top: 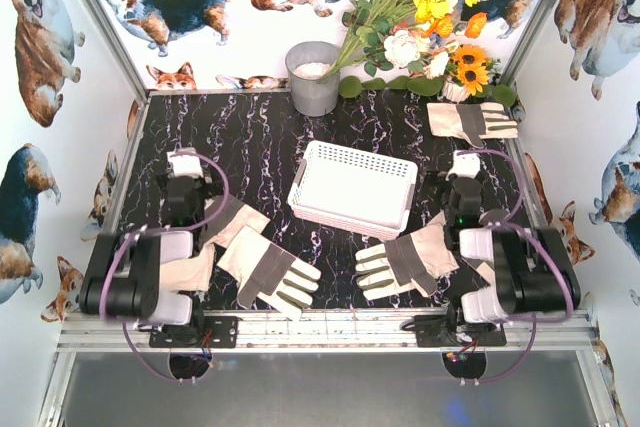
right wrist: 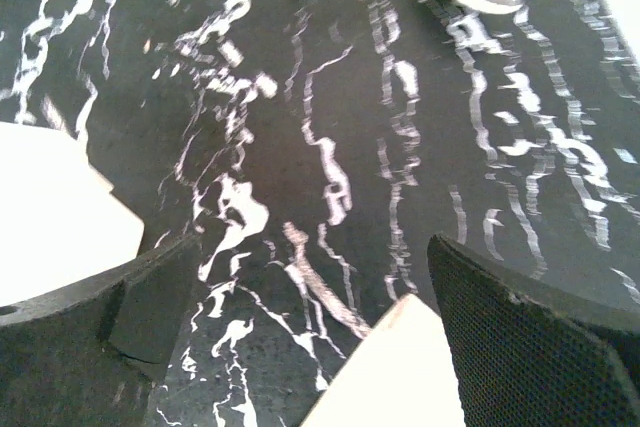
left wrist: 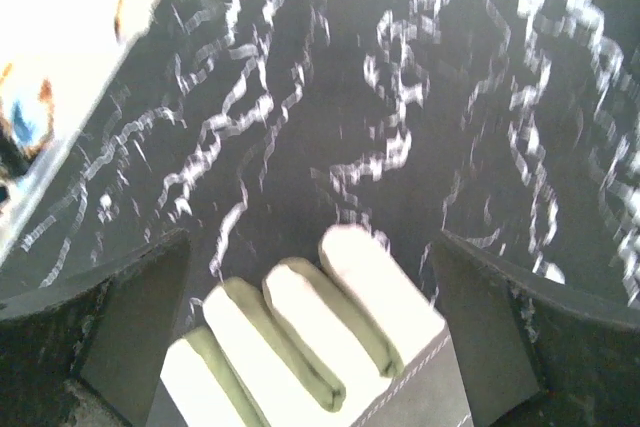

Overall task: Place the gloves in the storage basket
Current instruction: Move the glove to the center of the board, then pick up the glove from the center of the board.

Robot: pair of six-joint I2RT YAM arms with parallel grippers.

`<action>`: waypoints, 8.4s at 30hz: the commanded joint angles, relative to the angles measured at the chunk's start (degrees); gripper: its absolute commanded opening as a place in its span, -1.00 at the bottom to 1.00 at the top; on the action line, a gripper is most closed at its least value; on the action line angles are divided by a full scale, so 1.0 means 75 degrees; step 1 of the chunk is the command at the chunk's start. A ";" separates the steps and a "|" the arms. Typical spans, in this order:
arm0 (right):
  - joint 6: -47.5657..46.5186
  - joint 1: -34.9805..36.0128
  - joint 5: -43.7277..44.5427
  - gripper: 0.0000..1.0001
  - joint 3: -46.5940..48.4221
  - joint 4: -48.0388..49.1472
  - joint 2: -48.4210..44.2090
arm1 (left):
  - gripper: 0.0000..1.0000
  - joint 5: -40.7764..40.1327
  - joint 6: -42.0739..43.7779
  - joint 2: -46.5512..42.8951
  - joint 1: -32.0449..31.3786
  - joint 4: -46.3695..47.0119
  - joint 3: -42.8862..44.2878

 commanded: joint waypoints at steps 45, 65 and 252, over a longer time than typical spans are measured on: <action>0.2794 0.3431 -0.3187 0.80 0.4411 -0.6236 -0.1539 | 0.65 0.0151 -0.6986 -0.4402 0.0038 -1.2419 0.1400; 0.2380 0.3912 -0.3633 0.80 0.5127 -0.6532 -0.0902 | -0.71 0.0105 -0.5840 -0.2850 0.0070 -1.0980 0.1678; 0.4637 0.3351 -0.4765 0.52 0.4222 -0.8696 -0.2509 | -0.99 0.6709 -0.6420 -0.2739 -0.3349 -1.2447 0.3599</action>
